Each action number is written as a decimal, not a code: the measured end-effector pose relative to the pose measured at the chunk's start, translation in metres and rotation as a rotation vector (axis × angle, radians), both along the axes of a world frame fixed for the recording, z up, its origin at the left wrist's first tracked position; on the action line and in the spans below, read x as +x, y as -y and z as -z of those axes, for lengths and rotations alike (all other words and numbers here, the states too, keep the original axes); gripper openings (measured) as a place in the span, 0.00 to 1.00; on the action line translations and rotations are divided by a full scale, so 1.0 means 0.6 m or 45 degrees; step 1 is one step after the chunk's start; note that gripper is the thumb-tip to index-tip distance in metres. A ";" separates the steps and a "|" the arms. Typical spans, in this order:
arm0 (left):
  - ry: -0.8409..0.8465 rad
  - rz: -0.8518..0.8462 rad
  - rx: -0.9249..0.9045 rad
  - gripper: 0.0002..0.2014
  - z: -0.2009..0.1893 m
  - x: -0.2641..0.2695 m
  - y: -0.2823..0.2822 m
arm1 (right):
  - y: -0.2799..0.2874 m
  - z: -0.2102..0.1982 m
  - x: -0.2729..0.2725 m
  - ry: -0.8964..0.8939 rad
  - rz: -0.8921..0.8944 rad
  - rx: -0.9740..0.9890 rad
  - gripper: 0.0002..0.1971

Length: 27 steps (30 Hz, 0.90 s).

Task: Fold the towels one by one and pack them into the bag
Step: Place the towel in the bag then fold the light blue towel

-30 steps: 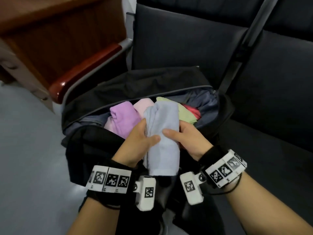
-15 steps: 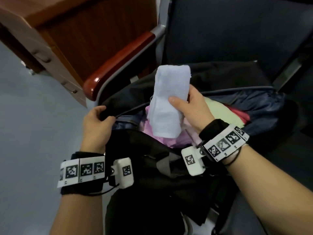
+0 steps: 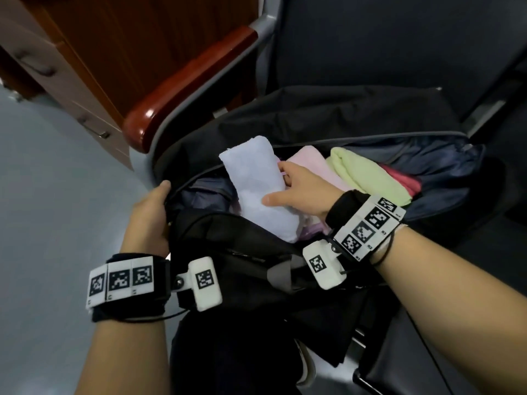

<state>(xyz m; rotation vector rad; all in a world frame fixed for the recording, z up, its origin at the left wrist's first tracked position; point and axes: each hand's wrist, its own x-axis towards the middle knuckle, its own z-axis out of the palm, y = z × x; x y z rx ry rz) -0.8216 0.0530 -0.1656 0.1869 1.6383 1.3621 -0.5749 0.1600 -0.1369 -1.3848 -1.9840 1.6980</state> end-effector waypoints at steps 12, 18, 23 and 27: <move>-0.533 -0.305 0.644 0.15 -0.123 0.043 0.041 | 0.023 -0.030 -0.088 0.355 -0.385 0.336 0.17; -0.627 -0.225 0.710 0.14 -0.128 0.062 0.054 | 0.018 0.025 -0.103 0.401 -0.320 0.176 0.25; -0.647 -0.194 0.669 0.13 -0.123 0.064 0.046 | 0.021 0.042 -0.092 0.529 -0.491 0.564 0.43; -0.643 -0.192 0.635 0.11 -0.124 0.074 0.044 | 0.039 0.050 -0.085 0.708 -0.916 0.841 0.38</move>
